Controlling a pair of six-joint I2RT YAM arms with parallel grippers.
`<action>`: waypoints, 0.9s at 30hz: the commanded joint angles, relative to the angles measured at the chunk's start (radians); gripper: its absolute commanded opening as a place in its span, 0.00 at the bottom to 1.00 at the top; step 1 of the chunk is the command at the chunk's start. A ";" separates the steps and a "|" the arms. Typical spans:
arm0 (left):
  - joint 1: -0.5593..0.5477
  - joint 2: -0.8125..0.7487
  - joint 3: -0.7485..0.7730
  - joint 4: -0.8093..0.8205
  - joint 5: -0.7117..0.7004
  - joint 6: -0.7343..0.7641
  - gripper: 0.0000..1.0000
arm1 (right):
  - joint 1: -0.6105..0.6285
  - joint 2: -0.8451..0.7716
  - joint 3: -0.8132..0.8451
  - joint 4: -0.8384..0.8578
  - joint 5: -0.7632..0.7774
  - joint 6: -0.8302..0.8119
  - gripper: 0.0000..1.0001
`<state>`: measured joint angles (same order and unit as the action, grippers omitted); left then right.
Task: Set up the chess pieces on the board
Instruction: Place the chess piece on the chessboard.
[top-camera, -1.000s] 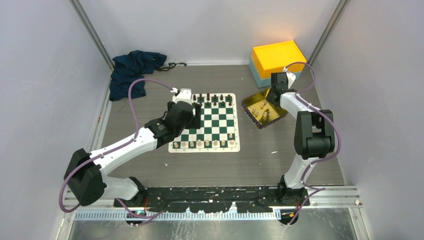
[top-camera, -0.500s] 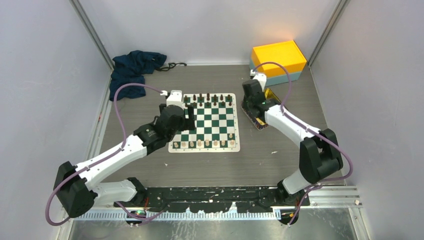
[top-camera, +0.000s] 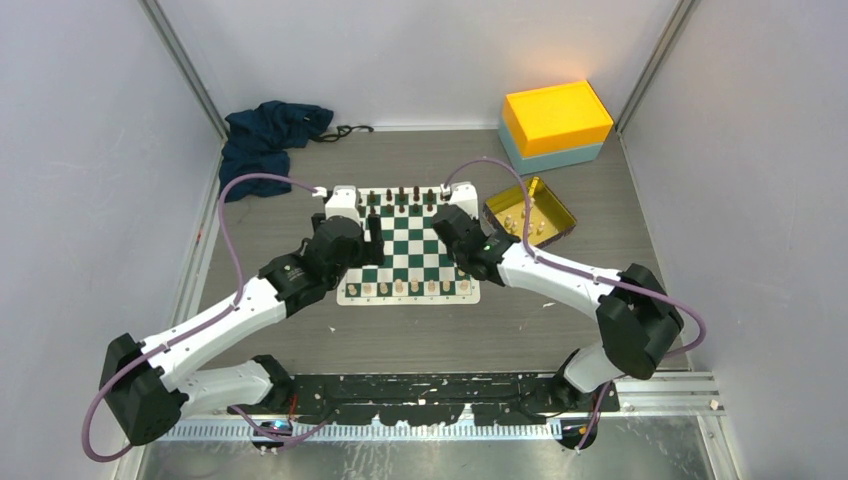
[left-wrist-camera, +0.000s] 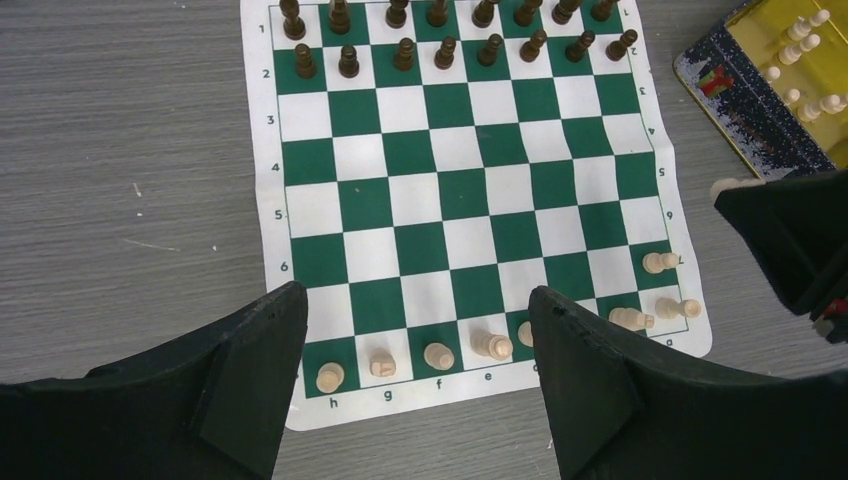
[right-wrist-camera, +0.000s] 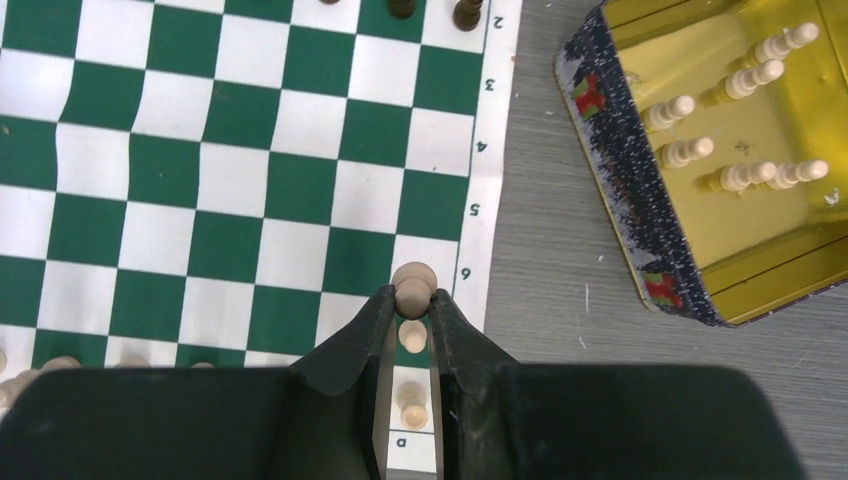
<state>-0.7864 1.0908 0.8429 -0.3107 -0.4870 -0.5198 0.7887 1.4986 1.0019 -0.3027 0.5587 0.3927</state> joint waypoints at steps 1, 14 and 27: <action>-0.003 -0.031 0.000 0.015 -0.031 -0.006 0.81 | 0.046 0.001 -0.019 0.063 0.082 0.035 0.01; -0.002 -0.032 -0.013 0.022 -0.032 0.001 0.82 | 0.098 0.081 -0.057 0.122 0.031 0.133 0.01; -0.003 -0.035 -0.017 0.025 -0.030 0.003 0.82 | 0.148 0.160 -0.022 0.115 0.072 0.202 0.01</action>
<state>-0.7864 1.0809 0.8284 -0.3138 -0.4969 -0.5186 0.9264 1.6547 0.9337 -0.2272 0.5781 0.5426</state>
